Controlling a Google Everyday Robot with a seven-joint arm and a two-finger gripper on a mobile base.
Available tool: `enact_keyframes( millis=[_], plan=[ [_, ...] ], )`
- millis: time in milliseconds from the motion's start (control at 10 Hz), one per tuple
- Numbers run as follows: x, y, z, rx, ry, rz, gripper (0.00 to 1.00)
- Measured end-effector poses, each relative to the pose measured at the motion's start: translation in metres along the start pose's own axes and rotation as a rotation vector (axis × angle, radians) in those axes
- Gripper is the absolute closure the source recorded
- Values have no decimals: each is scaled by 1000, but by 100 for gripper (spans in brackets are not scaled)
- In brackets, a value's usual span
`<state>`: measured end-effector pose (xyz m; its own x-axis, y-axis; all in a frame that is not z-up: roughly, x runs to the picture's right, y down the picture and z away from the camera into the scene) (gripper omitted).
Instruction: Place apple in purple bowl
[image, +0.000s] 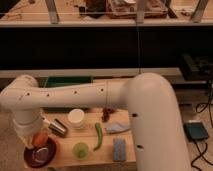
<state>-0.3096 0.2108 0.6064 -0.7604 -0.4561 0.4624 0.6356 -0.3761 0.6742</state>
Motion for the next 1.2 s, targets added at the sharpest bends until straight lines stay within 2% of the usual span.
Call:
enact_keyframes(
  millis=[100,300,500,600,1200],
  plan=[
    [7,-4,9,-21,-16,-11,68],
    [9,-5,16,-49,-25,-2,50],
    [11,4,23,-61,-30,37,28],
    [12,7,25,-60,-31,51,22],
    [19,22,31,-42,-27,142,20]
  ],
)
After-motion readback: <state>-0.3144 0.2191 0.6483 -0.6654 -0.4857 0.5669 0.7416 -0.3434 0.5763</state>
